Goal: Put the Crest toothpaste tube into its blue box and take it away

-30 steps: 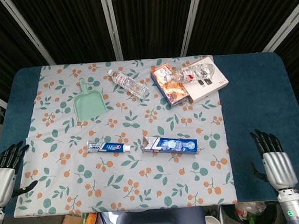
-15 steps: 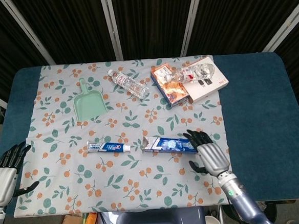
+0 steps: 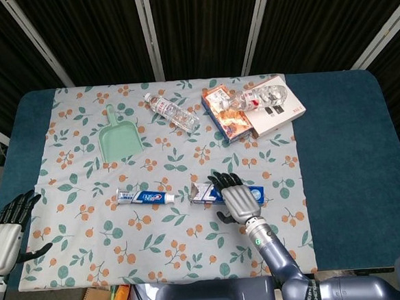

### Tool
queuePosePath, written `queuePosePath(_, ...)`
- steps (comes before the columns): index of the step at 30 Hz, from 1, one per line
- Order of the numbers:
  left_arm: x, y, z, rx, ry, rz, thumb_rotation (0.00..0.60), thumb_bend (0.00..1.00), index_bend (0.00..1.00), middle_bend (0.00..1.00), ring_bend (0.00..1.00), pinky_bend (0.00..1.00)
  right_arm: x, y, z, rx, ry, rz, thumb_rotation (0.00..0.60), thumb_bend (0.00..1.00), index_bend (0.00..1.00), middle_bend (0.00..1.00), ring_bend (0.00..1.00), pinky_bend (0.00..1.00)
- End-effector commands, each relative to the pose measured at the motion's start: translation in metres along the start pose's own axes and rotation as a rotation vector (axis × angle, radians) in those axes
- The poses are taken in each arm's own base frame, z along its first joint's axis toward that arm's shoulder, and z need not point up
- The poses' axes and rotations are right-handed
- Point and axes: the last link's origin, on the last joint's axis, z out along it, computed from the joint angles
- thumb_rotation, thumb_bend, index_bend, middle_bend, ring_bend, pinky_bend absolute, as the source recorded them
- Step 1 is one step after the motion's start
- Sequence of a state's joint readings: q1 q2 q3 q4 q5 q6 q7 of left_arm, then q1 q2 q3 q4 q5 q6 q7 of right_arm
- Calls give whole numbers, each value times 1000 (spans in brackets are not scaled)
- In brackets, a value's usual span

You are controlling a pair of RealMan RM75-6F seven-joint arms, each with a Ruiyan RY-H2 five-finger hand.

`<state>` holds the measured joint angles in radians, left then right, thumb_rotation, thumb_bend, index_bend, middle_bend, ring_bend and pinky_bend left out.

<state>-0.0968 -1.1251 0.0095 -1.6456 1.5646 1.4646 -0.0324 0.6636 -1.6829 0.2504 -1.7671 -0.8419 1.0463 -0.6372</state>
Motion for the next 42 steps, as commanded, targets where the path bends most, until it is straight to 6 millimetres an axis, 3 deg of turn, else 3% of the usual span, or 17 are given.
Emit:
queuePosePath(1,0,0,0,2,-4,-5,600,9,0,0,6,90,-6,1,11,-23,-10,-9,600,340,0,0,0,0)
queuePosePath(7,-1,0,1,5,-13,-10,600,9,0,0,6,90,-13,11,17,-63,-24,-65,600,339,0,1,0,0)
queuePosePath(9,-1,1,2,4,-14,-10,600,9,0,0,6,90,-15,15,17,-73,-22,-94,600,339,4,51,13,4)
queuePosePath(12,-1,2,1,3,-17,-11,600,9,0,0,6,90,-18,17,18,-83,-22,-123,600,339,103,214,142,70)
queuePosePath(16,-2,3,1,-2,-18,-9,600,9,0,0,6,90,-16,14,16,-77,0,-116,600,338,330,416,373,263)
queuePosePath(18,-2,3,1,-4,-17,-8,600,8,0,0,6,90,-15,12,13,-66,11,-113,600,339,389,470,426,339)
queuePosePath(28,0,4,4,4,-24,-10,600,9,23,12,14,98,-3,14,-15,-21,56,-60,600,339,436,515,471,378)
queuePosePath(32,2,10,15,-7,-19,-4,600,32,68,58,66,149,8,18,-25,-9,83,-39,600,340,436,515,471,378)
queuePosePath(35,3,15,27,-29,-15,34,600,77,157,144,148,224,15,20,-30,-4,99,-33,600,339,436,515,471,378)
queuePosePath(42,-14,49,91,-89,-62,159,600,121,247,270,264,353,39,30,-45,-2,143,-18,600,339,436,515,471,378)
